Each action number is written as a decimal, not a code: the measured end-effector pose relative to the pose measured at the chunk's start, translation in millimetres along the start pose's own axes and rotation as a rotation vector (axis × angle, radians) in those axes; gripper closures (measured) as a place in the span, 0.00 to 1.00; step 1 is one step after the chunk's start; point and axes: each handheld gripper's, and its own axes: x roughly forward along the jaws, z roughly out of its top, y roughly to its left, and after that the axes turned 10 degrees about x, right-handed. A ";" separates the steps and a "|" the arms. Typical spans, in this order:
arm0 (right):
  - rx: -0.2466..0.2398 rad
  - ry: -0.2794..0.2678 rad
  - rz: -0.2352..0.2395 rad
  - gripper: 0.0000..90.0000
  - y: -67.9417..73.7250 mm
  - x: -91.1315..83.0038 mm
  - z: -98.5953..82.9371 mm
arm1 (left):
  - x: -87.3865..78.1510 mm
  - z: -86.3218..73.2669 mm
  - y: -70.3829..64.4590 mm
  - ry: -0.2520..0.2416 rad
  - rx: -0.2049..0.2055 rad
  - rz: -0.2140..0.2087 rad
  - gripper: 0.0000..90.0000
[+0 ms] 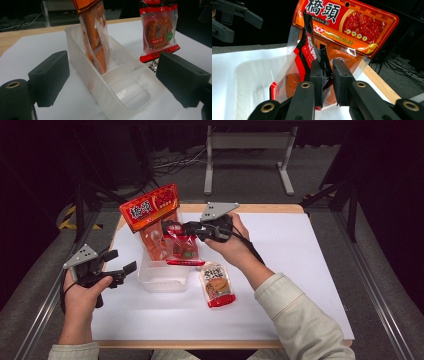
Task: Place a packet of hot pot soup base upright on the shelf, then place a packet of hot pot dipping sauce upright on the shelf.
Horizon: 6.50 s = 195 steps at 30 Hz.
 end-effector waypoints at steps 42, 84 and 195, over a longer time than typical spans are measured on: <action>-0.047 -0.048 0.030 0.88 12.6 59.6 -5.5 | -3.7 -1.7 2.8 -0.010 -0.013 -0.003 0.14; 0.051 -0.013 0.126 0.82 22.1 63.5 -31.0 | -0.6 -2.8 2.0 0.006 -0.009 -0.001 0.14; 0.309 0.142 0.112 0.40 -25.1 -29.3 -121.4 | -13.0 -3.4 2.1 -0.008 -0.007 0.019 0.14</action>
